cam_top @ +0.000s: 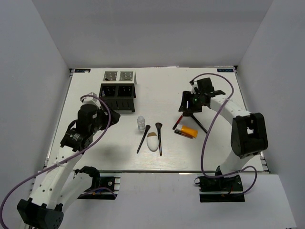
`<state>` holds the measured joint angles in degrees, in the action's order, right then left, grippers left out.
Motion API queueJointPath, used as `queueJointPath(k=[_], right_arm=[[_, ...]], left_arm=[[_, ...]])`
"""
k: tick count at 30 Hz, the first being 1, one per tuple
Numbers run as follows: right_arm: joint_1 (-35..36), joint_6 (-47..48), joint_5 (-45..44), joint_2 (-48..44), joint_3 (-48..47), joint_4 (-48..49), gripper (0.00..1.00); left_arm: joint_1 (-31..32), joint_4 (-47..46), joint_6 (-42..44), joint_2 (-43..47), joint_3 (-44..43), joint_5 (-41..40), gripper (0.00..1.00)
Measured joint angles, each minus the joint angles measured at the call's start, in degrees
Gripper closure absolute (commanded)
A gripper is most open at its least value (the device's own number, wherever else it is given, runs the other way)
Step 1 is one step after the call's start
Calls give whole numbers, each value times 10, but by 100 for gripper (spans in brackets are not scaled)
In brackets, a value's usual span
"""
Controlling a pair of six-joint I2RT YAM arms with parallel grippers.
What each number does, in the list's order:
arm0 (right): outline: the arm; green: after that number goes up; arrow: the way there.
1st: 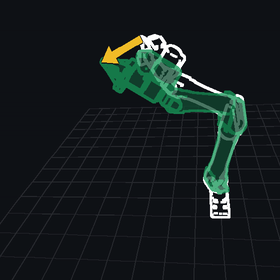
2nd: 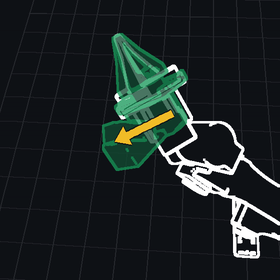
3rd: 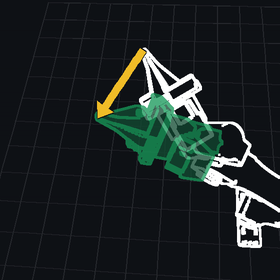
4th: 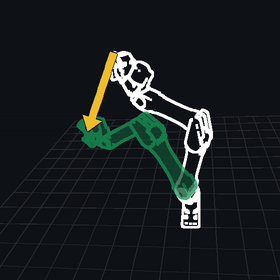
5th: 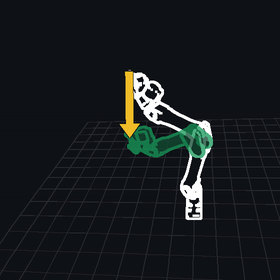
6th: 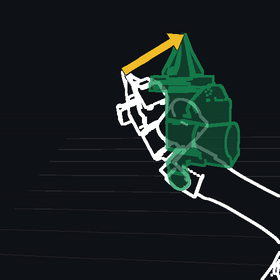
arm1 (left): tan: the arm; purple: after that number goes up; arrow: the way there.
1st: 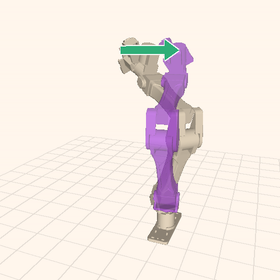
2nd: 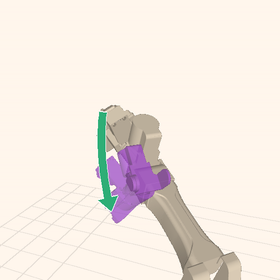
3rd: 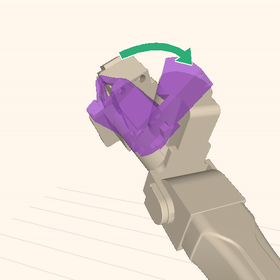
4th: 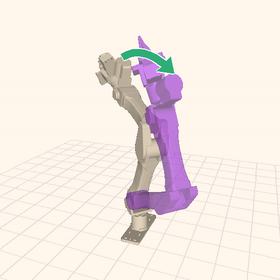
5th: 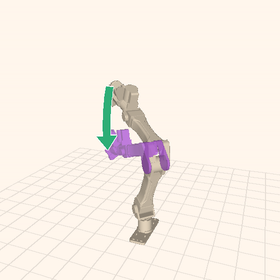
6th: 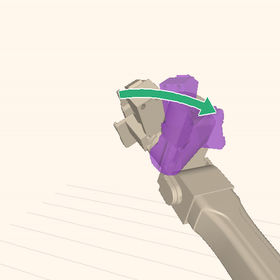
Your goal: Organize the makeup
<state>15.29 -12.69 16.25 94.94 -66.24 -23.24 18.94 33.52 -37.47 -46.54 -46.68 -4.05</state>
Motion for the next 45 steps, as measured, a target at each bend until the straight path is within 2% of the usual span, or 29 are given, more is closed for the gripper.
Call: queueJointPath(k=[6, 19, 31, 39, 43, 45], right_arm=[[21, -63, -53, 76, -31, -23, 42], [47, -120, -71, 136, -57, -50, 46], [72, -148, -116, 180, -109, -60, 60], [93, -154, -116, 201, -133, -58, 79], [100, -156, -111, 215, -151, -56, 99], [103, -154, -106, 224, -163, -55, 100]], left_arm=[[0, 39, -20, 43, 24, -13, 20], [0, 81, -33, 57, 32, -28, 19], [0, 100, -38, 52, 32, -41, 19], [0, 121, -42, 66, 32, -49, 20], [0, 132, -46, 75, 32, -53, 20], [0, 137, -48, 80, 32, -57, 20]])
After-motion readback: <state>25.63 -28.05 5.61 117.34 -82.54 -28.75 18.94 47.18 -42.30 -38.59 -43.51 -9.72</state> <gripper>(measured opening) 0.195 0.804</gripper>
